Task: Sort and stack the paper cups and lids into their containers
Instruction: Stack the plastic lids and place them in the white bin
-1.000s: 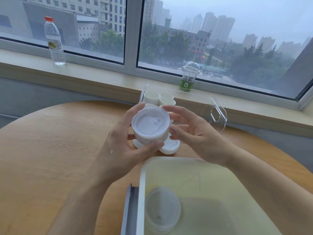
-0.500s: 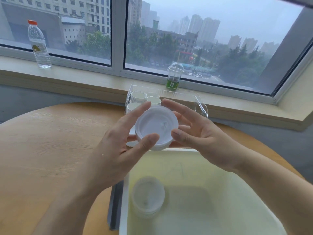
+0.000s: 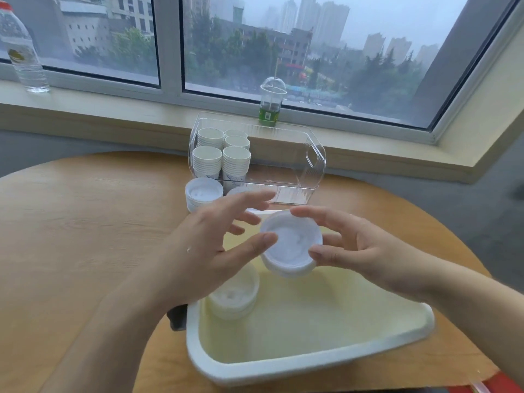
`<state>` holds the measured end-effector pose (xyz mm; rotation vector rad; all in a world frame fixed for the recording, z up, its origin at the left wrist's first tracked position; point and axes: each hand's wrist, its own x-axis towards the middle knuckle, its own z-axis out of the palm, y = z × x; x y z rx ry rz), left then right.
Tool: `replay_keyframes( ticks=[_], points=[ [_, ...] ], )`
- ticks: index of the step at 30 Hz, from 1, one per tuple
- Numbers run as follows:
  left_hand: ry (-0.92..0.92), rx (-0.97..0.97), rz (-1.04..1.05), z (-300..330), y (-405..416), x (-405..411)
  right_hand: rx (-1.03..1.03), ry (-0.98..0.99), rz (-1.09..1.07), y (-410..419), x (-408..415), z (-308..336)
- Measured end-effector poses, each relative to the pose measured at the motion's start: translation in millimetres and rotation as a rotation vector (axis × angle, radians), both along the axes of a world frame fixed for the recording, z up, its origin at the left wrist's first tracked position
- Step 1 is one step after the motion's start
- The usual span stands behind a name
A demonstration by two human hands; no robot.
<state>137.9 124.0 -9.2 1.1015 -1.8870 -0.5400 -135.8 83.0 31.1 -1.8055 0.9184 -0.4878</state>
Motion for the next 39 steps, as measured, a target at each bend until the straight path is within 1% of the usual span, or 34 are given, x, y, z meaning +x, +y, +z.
replay_keyframes(
  ticks=[4, 9, 13, 17, 24, 30, 35, 37, 39],
  points=[
    [-0.051, -0.061, 0.075, -3, -1, 2, 0.008, 0.202, -0.057, -2, -3, -15],
    [-0.073, -0.041, 0.161, -5, -4, 14, -0.027, 0.408, -0.075, -9, 7, -22],
    [-0.061, 0.001, 0.174, -8, -7, 25, 0.018, 0.476, -0.07, -10, 15, -30],
    [-0.053, 0.068, 0.159, -8, -8, 32, 0.047, 0.48, -0.076, -11, 13, -34],
    [-0.023, 0.149, 0.138, -16, -15, 41, -0.122, 0.747, -0.017, -10, 11, -40],
    [-0.033, 0.166, 0.148, -15, -16, 38, -0.185, 0.782, 0.035, -15, 19, -45],
    [-0.014, 0.16, 0.159, -17, -18, 38, -0.176, 0.777, 0.039, -18, 18, -43],
    [0.008, 0.145, 0.166, -17, -17, 37, -0.219, 0.795, 0.04, -17, 17, -37],
    [0.06, 0.145, 0.181, -16, -18, 36, -0.308, 0.807, 0.034, -16, 17, -26]
  ],
)
